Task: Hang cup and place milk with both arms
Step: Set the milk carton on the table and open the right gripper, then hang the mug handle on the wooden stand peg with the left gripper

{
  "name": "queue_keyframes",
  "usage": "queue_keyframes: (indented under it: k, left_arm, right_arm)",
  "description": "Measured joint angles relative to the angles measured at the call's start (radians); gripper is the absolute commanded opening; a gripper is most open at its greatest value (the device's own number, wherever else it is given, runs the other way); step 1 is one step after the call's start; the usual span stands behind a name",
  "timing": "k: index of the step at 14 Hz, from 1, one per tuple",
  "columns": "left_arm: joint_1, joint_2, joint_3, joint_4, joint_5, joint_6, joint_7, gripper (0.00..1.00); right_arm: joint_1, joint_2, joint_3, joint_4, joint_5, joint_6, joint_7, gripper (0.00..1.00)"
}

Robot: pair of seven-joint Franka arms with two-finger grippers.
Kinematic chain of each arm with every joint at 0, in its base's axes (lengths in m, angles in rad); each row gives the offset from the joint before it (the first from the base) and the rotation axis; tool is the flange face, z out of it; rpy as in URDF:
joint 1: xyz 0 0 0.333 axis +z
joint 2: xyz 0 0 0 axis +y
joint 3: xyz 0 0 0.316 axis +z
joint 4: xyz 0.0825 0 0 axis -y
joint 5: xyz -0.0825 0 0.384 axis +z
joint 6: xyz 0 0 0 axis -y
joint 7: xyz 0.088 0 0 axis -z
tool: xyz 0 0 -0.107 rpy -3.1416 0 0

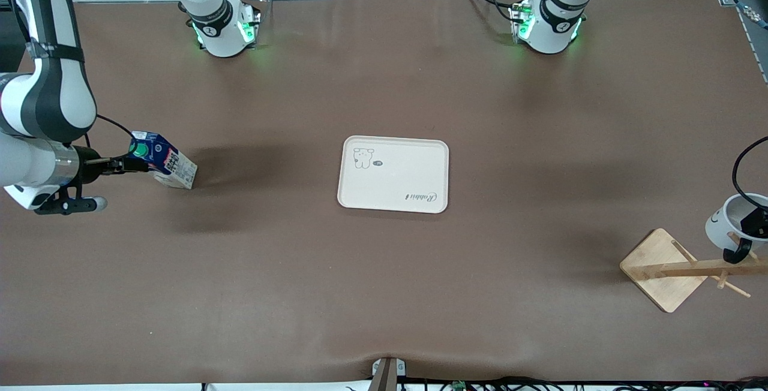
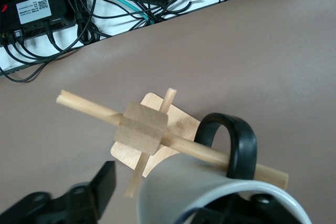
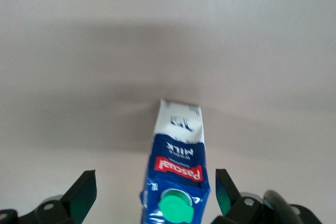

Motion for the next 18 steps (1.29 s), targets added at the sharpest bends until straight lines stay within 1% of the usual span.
queue_keyframes:
  k: [2, 3, 6, 8, 9, 11, 13, 14, 16, 18]
  left_arm:
    - [-0.001, -0.001, 0.0, -0.001, 0.0, -0.003, 0.0, 1.0]
    - [0.0, -0.001, 0.0, -0.002, 0.0, -0.003, 0.0, 1.0]
    - [0.001, -0.001, 0.0, -0.003, 0.0, -0.004, 0.0, 1.0]
    - [0.002, 0.0, 0.0, -0.004, -0.001, -0.004, 0.0, 1.0]
    - [0.002, 0.0, 0.0, -0.004, -0.001, -0.004, 0.0, 1.0]
    - [0.004, 0.0, 0.0, -0.004, -0.001, -0.003, 0.0, 1.0]
    - [0.005, 0.0, 0.0, -0.004, -0.001, -0.003, 0.0, 1.0]
    - [0.006, 0.001, 0.001, -0.005, -0.001, -0.003, -0.001, 1.0]
    - [0.011, 0.006, 0.004, -0.005, -0.002, 0.0, -0.004, 1.0]
    - [0.016, 0.014, 0.006, -0.003, -0.004, 0.012, -0.015, 1.0]
  right_arm:
    - [0.02, 0.002, 0.002, 0.083, 0.026, -0.032, -0.001, 1.0]
    - [0.038, 0.007, 0.002, 0.136, 0.021, -0.089, -0.001, 1.0]
    - [0.096, 0.032, 0.003, 0.338, -0.022, -0.265, 0.0, 1.0]
    - [0.11, 0.035, 0.004, 0.47, -0.021, -0.324, 0.0, 1.0]
    - [0.111, 0.034, 0.004, 0.513, -0.019, -0.352, 0.0, 1.0]
    - [0.109, 0.016, -0.001, 0.553, -0.018, -0.396, 0.0, 1.0]
    - [0.106, -0.042, -0.008, 0.539, -0.018, -0.424, 0.0, 1.0]
    - [0.101, -0.084, -0.011, 0.504, -0.018, -0.424, 0.001, 1.0]
    - [0.074, -0.188, -0.015, 0.376, -0.018, -0.377, 0.003, 1.0]
    - [0.047, -0.296, -0.017, 0.212, -0.018, -0.299, 0.003, 1.0]
